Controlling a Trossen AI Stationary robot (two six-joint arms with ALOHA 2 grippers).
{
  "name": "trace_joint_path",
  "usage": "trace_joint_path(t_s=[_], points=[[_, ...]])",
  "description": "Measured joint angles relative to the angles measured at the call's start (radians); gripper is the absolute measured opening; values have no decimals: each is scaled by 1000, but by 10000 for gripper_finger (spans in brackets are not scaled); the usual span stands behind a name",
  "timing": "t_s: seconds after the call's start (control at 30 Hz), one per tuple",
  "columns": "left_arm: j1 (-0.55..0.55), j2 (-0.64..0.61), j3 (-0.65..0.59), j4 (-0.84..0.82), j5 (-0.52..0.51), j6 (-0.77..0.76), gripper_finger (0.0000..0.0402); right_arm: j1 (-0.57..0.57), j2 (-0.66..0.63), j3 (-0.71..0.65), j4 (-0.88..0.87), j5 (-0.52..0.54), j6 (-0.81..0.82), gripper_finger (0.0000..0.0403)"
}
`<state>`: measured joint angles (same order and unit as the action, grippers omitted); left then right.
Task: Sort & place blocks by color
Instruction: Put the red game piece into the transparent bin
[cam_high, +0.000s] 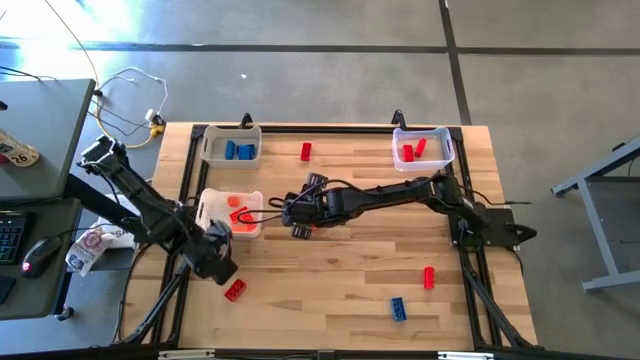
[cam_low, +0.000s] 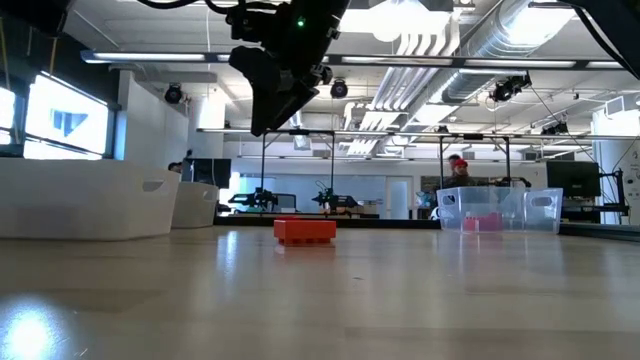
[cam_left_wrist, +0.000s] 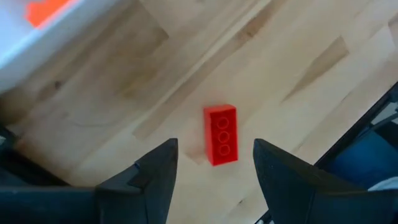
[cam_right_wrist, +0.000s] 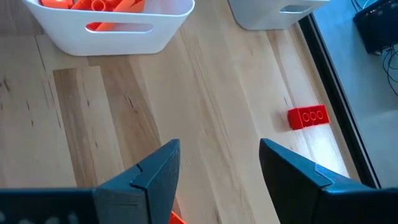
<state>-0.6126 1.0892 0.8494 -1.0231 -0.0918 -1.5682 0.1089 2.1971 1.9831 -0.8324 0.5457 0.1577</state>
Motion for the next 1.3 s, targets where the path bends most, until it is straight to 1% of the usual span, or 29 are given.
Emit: trace_joint_path(t_s=[0.33,0.67,0.93,1.2,1.3], points=[[-79,156,0,107,-8,-87,194,0,0,0,-11,0,0,206],[-132,277,0,213,-3,-140,194,0,0,0,-25,-4,2,206],[-156,376,0,243,3,-183,194,0,0,0,-25,-5,3,206],[-162,444,0,319,21,-185,194,0,0,0,-25,-5,3,206],[-162,469,0,320,41,-186,194,0,0,0,-25,-5,3,206]])
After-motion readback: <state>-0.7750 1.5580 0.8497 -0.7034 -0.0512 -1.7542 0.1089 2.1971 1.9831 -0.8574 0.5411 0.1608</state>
